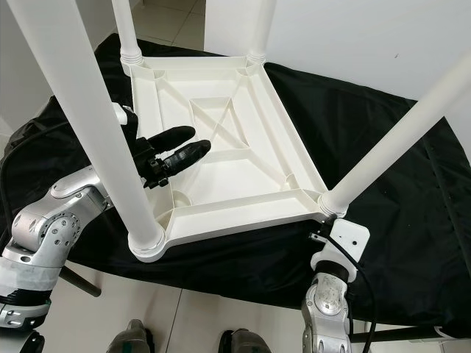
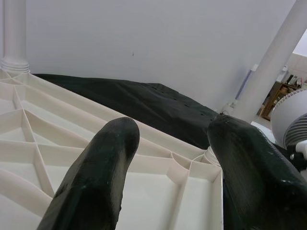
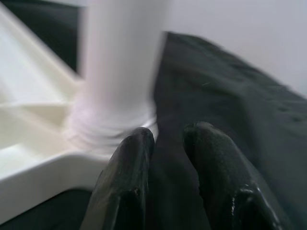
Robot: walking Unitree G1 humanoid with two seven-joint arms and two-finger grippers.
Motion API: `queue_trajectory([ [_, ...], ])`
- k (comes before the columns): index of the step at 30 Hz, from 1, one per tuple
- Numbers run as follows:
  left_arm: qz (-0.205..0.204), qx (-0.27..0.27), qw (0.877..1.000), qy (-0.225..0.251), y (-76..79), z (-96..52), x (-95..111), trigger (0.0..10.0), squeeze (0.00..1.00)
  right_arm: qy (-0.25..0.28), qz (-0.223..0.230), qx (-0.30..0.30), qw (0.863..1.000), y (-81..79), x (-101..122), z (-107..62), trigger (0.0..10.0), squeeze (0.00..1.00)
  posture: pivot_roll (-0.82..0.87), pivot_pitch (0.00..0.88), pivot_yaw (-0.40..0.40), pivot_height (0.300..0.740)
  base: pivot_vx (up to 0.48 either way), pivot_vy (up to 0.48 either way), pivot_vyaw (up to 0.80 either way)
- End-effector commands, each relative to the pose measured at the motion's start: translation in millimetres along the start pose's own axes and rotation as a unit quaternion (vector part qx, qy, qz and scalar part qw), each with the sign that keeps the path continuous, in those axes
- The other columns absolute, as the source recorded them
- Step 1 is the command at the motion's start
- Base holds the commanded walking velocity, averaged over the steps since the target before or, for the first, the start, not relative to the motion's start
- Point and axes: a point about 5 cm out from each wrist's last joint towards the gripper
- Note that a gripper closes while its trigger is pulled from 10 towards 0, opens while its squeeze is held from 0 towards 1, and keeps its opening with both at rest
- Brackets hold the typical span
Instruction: Building children table
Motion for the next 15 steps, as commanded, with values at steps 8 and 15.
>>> queue_trajectory([
  [8, 0.0, -0.132, 0.991, 0.018, 17.5, -2.1, 4.0, 10.0, 0.0, 0.061, -0.011, -0.055, 0.997, -0.3, 16.3, 14.7, 10.0, 0.0, 0.13, 0.115, -0.092, 0.74, 0.0, 0.0, 0.0],
  [15, -0.001, -0.138, 0.99, 0.016, 20.1, -3.1, 5.1, 10.0, 0.0, 0.073, -0.011, -0.057, 0.996, -4.4, 19.5, 22.8, 10.0, 0.0, 0.14, 0.114, -0.089, 0.74, 0.0, 0.0, 0.0],
])
Point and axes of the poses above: a point about 5 cm out from each wrist's last joint towards the gripper, its own z axis pointing out of the wrist towards the gripper, its own x axis along the axis of the wrist's last joint, y = z × x, and after that the axes turned 15 degrees about z, right-handed
